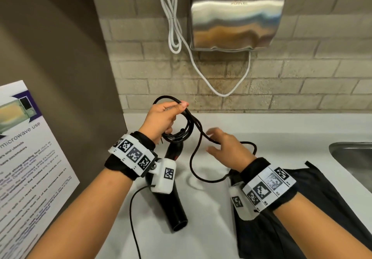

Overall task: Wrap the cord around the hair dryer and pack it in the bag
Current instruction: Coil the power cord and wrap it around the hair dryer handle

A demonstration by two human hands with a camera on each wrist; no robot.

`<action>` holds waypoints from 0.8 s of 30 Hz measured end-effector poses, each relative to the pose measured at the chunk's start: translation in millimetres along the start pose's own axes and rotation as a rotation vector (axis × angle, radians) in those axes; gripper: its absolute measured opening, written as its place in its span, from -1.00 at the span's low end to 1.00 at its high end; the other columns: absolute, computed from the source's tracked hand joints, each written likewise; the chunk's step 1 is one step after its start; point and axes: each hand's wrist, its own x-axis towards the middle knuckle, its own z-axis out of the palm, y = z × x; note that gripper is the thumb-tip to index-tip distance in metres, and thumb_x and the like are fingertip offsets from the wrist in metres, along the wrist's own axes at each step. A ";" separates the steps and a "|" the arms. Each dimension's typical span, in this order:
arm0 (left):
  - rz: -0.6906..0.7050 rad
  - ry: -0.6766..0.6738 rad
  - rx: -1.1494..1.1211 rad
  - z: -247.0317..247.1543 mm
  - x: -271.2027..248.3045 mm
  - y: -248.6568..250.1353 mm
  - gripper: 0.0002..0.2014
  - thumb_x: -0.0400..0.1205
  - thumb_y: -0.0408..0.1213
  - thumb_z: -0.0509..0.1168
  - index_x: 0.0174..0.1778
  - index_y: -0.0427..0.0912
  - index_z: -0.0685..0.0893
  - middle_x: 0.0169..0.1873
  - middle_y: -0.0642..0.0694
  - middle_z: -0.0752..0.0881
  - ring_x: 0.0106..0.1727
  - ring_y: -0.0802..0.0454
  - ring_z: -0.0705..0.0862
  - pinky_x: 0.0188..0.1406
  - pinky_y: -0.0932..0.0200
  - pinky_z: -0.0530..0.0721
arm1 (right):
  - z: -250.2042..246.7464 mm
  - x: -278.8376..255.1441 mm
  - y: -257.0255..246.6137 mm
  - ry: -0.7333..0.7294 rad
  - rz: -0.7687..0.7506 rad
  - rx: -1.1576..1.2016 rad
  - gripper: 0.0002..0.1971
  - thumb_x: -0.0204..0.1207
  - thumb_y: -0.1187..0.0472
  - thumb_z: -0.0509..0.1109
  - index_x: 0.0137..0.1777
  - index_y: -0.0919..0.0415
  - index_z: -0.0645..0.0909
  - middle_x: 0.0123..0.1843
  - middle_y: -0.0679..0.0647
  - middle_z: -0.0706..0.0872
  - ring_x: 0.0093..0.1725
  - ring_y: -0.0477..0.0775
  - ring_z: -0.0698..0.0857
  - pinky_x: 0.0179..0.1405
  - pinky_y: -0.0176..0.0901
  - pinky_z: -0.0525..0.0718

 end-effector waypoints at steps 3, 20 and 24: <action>0.001 0.075 -0.024 -1.8 5.6 -0.4 -0.89 0.61 -0.24 0.30 -0.10 -0.12 0.73 -0.73 0.17 0.27 -0.71 0.23 0.13 -0.74 0.40 0.09 | 3.3 -6.6 15.6 -0.114 0.195 -0.476 -0.50 0.58 0.08 0.23 0.50 0.08 0.23 0.43 0.12 0.46 0.44 0.19 0.36 0.35 0.12 0.43; -0.006 0.124 -0.010 -16.8 -3.8 12.5 -0.80 0.67 -0.26 0.19 -0.24 -0.14 0.64 -0.73 0.15 0.22 -0.75 0.26 0.12 -0.72 0.40 0.06 | 6.3 -56.9 7.3 0.327 -0.253 -0.081 -0.66 0.48 0.04 0.10 0.13 -0.03 0.64 0.12 -0.07 0.67 0.11 0.06 0.62 0.02 -0.05 0.50; -0.016 0.026 0.035 -24.2 -8.5 16.4 -0.78 0.66 -0.28 0.17 -0.27 -0.15 0.63 -0.74 0.15 0.21 -0.74 0.26 0.12 -0.70 0.37 0.07 | -29.6 -35.4 1.8 0.296 -0.255 0.151 -0.81 0.57 0.26 0.26 0.08 0.08 0.66 0.06 -0.04 0.63 -0.03 -0.07 0.63 0.00 -0.60 0.47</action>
